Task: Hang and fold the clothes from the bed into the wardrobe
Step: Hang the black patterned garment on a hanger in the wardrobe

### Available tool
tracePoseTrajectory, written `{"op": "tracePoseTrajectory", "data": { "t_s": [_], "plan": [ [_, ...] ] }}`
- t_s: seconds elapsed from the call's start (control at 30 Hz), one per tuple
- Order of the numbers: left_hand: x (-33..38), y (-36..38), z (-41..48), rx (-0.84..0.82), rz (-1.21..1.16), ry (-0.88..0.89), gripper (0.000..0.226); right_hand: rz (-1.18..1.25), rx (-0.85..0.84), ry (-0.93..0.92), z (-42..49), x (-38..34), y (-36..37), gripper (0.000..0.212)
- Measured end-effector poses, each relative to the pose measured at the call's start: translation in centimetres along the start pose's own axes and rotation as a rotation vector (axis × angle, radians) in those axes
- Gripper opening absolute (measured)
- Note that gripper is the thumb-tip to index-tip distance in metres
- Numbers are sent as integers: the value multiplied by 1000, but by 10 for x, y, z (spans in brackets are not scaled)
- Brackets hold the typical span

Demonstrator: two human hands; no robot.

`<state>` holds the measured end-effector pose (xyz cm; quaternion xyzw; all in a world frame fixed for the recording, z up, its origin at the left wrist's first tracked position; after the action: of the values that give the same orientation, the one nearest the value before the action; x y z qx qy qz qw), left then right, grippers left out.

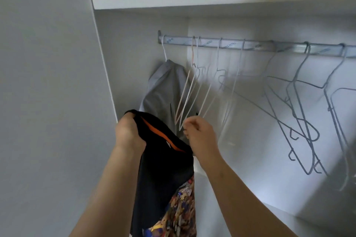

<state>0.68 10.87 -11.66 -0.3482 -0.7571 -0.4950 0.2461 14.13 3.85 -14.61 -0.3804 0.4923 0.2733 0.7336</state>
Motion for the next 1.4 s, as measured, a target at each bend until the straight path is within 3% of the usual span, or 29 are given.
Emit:
{"op": "tracePoseTrajectory", "data": {
  "t_s": [0.23, 0.47, 0.77, 1.07, 1.4],
  "plan": [
    [15, 2, 26, -106, 95, -78, 20, -230, 64, -127, 52, -16, 23, 21],
    [42, 18, 69, -180, 190, -134, 18, -644, -40, -69, 112, -22, 48, 54],
    [42, 35, 118, -147, 127, -87, 20, -412, 226, -22, 131, 8, 49, 48],
    [40, 52, 145, -204, 157, -85, 22, -724, 406, -17, 143, 3, 45, 30],
    [38, 51, 150, -289, 211, -155, 26, -579, 474, -93, 137, -10, 67, 30]
  ]
}}
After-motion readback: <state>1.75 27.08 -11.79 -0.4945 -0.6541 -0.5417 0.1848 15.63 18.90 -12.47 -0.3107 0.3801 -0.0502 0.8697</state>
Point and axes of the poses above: each hand's wrist, its own z-axis towards the middle knuckle, its own y-axis out of the palm, x = y × z, the point moved 1 cm from there along z, towards the middle knuckle, and after that the axes turned 5 degrees about -z, right-handed, at the moved point
